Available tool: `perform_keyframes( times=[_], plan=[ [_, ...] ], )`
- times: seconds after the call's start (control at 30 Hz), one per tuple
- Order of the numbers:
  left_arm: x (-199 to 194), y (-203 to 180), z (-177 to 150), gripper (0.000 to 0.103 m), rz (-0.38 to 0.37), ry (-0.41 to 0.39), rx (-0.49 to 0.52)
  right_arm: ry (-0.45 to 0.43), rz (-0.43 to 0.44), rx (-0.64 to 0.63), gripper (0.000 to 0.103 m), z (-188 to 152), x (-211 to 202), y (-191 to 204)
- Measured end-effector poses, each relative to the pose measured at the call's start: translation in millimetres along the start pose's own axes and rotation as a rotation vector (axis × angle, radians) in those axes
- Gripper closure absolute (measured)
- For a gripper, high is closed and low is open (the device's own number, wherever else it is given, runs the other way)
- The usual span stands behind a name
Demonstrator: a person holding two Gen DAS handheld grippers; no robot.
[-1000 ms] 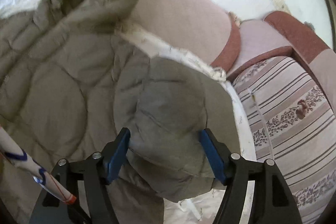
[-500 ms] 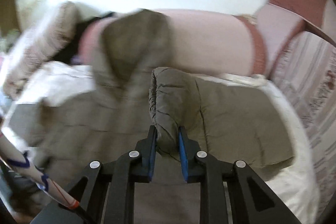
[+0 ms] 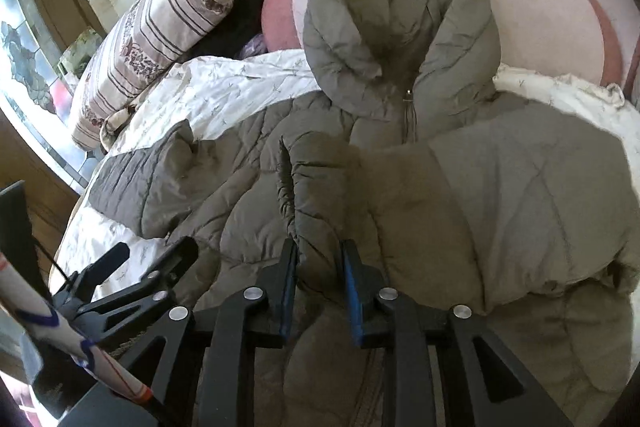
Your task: Fold large clothes
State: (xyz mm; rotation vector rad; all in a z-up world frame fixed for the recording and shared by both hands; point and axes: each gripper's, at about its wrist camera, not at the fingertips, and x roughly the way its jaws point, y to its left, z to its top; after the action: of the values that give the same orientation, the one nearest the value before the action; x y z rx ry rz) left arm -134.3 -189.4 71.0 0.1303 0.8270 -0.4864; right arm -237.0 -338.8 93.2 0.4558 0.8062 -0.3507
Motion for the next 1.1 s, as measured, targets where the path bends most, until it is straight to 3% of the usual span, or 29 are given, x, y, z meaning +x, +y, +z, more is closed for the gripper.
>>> perform_keyframes(
  times=[0.1, 0.33, 0.4, 0.47, 0.53, 0.6, 0.67, 0.77, 0.83, 0.93, 1.1],
  plan=[
    [-1.4, 1.2, 0.8, 0.000, 0.008, -0.009, -0.004, -0.069, 0.009, -0.006, 0.077, 13.1, -46.7, -1.1],
    [0.0, 1.0, 0.0, 0.000, 0.022, -0.014, 0.003, -0.368, 0.123, 0.042, 0.077, 68.2, -209.1, 34.6],
    [-0.5, -1.1, -1.3, 0.000, 0.024, -0.020, 0.010, -0.436, 0.239, 0.085, 0.071, 70.1, -252.4, 44.9],
    [0.3, -2.8, -2.4, 0.000, 0.021, -0.018, 0.019, -0.489, 0.297, 0.085, 0.059, 63.5, -281.6, 52.1],
    [1.3, -6.3, -3.8, 0.000, 0.018, -0.015, 0.037, -0.551, 0.223, 0.031, 0.058, 51.0, -302.4, 57.6],
    [1.5, -9.3, -4.4, 0.000, 0.013, -0.015, 0.046, -0.554, 0.143, 0.016, 0.058, 38.8, -300.5, 47.2],
    [1.2, -12.6, -5.2, 0.000, 0.003, -0.016, 0.055, -0.503, 0.028, 0.044, 0.060, 24.1, -277.9, 17.5],
    [1.9, -21.5, -7.8, 0.000, -0.003, -0.021, 0.088, -0.423, -0.178, 0.084, 0.073, 3.1, -231.1, -35.2],
    [2.9, -26.7, -9.3, 0.000, -0.001, -0.027, 0.108, -0.376, -0.295, 0.138, 0.073, -8.6, -193.0, -76.1],
    [6.9, -35.4, -10.4, 0.000, -0.008, -0.033, 0.132, -0.295, -0.338, 0.250, 0.073, -16.9, -133.1, -129.9],
    [15.9, -46.6, -2.4, 0.000, -0.032, -0.043, 0.101, -0.151, -0.334, 0.345, 0.079, -25.7, -59.9, -189.2]
  ],
)
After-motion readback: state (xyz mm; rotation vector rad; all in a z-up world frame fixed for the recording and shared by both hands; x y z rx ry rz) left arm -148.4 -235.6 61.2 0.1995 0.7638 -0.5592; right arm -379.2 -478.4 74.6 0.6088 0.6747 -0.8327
